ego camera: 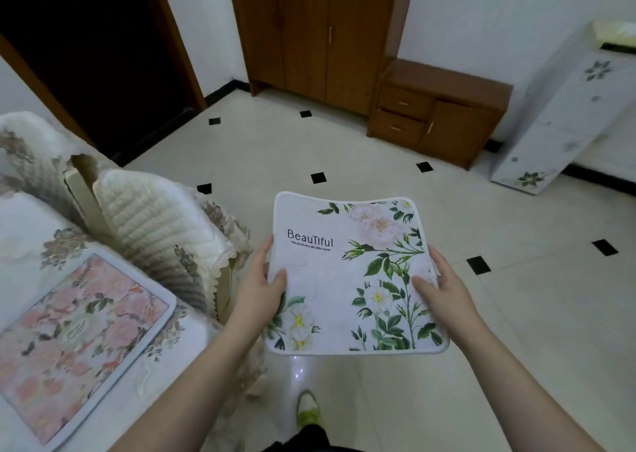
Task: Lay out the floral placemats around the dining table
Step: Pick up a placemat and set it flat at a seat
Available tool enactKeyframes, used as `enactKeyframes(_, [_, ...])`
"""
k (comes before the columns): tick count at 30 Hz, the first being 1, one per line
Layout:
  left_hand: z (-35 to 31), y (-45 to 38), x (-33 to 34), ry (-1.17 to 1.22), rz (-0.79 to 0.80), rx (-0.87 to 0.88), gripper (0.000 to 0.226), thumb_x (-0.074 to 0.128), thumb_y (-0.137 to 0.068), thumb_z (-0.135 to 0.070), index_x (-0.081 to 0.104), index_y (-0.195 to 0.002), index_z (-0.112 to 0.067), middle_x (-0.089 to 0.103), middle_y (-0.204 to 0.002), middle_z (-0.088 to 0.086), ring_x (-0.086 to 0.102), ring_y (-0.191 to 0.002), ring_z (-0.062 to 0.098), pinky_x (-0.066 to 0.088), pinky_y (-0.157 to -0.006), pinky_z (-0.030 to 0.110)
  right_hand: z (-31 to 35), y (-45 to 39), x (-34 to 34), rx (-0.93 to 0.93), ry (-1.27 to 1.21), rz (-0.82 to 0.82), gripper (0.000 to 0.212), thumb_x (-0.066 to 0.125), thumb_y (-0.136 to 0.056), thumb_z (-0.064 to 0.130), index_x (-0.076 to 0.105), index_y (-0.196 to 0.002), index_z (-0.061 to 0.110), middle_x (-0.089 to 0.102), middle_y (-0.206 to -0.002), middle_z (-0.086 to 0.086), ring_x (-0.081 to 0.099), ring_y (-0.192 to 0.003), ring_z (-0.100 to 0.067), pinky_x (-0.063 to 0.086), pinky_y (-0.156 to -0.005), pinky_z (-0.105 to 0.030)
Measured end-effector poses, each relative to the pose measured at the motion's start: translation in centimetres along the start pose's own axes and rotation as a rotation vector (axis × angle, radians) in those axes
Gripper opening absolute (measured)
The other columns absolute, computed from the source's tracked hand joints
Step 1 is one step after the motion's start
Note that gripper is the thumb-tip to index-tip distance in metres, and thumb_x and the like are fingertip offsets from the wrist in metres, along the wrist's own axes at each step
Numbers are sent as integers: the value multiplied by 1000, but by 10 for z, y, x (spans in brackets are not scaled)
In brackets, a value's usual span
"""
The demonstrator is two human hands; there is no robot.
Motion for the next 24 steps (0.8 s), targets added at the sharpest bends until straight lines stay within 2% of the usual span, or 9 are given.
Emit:
enactKeyframes(1, [-5,-15,-4,-5,2,16,67,57,-94,-10,31,-152,-32,62,-121,-12,59,-91,-12,39,-69,-2,7,-11,4,3,7,-6,64,59,-95,11,36,-144,44,65,-128,0,68,-108,-21,52,-97,-51])
enactKeyframes(3, [-14,-41,-11,-13,9,26,68,57,-94,-13,30,-152,-34,64,-116,-12,62,-94,-4,42,-72,7,24,-29,11,-9,19,-20,63,59,-95,12,38,-140,50,66,-127,3,69,-106,-20,53,-95,-50])
enactKeyframes(6, [-24,-73,-20,3,40,21,67,56,-95,-13,28,-152,-35,68,-115,-8,64,-92,-7,51,-77,15,49,-53,19,-46,25,-33,63,59,-93,12,43,-128,62,68,-120,12,71,-99,-13,58,-88,-47])
enactKeyframes(9, [-33,-102,-24,38,57,8,67,54,-95,-11,29,-152,-34,70,-117,-1,69,-96,10,55,-89,36,67,-74,23,-50,25,-37,62,59,-94,13,40,-140,50,66,-124,11,70,-102,-15,58,-87,-47])
enactKeyframes(11, [-39,-120,-24,58,52,13,67,55,-94,-8,31,-152,-32,69,-120,3,69,-100,17,55,-91,37,78,-88,23,-62,32,-30,61,58,-94,13,39,-142,47,66,-125,9,70,-103,-17,58,-88,-48])
enactKeyframes(14, [-48,-142,-25,79,31,22,68,56,-94,-10,30,-152,-34,70,-118,0,70,-98,14,52,-79,23,97,-114,22,-71,21,-13,61,58,-94,13,39,-140,49,67,-122,9,72,-98,-17,59,-84,-48])
enactKeyframes(16, [-49,-157,-24,110,15,9,67,57,-93,-16,31,-148,-45,74,-108,-5,72,-90,12,56,-81,32,105,-133,23,-73,5,9,61,57,-95,11,40,-140,49,67,-123,10,72,-97,-14,60,-82,-46])
enactKeyframes(19, [-53,-185,-25,196,22,-36,62,57,-90,-20,37,-132,-61,77,-99,-7,75,-83,21,58,-80,49,112,-165,28,-75,-45,48,60,56,-96,9,39,-140,47,68,-124,7,72,-98,-16,60,-83,-47])
enactKeyframes(24, [-72,-248,-29,318,20,-87,60,56,-97,-6,43,-138,-48,77,-95,10,74,-79,38,60,-66,50,135,-237,31,-82,-99,126,61,56,-96,7,38,-144,41,69,-121,5,73,-97,-18,60,-82,-48])
Point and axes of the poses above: each hand's wrist, its own y-axis away from the middle knuckle, its own x-axis out of the palm, z = x × y, the point moved 2 cm from there along -y, towards the middle knuckle
